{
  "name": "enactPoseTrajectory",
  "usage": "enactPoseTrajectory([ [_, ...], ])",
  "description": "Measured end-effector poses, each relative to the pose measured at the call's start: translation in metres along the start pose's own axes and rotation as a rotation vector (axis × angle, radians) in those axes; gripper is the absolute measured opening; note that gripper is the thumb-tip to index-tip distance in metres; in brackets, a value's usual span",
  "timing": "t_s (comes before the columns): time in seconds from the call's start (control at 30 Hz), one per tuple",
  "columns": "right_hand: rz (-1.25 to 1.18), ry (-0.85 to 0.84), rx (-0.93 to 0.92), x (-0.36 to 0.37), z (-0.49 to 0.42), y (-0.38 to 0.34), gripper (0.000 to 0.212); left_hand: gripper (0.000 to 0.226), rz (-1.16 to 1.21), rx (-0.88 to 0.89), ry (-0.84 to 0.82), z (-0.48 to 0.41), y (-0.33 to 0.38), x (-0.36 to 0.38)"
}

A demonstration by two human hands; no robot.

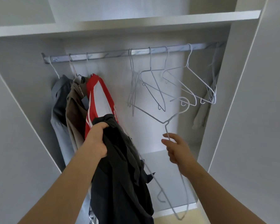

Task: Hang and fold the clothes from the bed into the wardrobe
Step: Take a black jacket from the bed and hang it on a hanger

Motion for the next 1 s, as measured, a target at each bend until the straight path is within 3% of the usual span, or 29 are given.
enactPoseTrajectory([
  [0.03,0.017,0.021,0.007,-0.013,0.001,-0.001,0.006,0.009,-0.002,-0.005,0.009,0.003,-0.005,0.005],
  [0.13,0.102,-0.053,0.0,-0.033,0.003,-0.001,0.032,0.009,-0.013,-0.009,0.016,0.014,-0.015,0.019],
  [0.33,0.203,-0.177,-0.036,-0.052,0.012,0.0,0.052,0.018,0.021,0.014,0.054,0.034,-0.038,0.033],
  [0.47,0.238,-0.18,-0.129,-0.068,0.016,-0.008,0.047,0.009,0.032,0.034,0.099,0.046,-0.047,0.032],
  [0.63,0.019,-0.165,-0.075,-0.076,0.021,0.0,0.014,0.007,-0.016,0.063,0.118,0.062,-0.056,0.036],
  [0.8,0.003,0.023,-0.071,-0.101,0.012,-0.003,0.031,0.005,-0.048,0.071,0.172,0.075,-0.051,0.029],
  [1.0,-0.153,0.0,-0.058,-0.106,0.003,-0.009,0.036,0.029,-0.144,0.051,0.223,0.077,-0.038,0.017],
])
Point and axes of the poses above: each hand's wrist, its own z-axis away from the middle knuckle, its own x-axis out of the palm, y = z × x, the point moved 10 cm from there along -z, towards the middle knuckle, and after that the axes turned 8 degrees about -x, right-handed, at the moved point
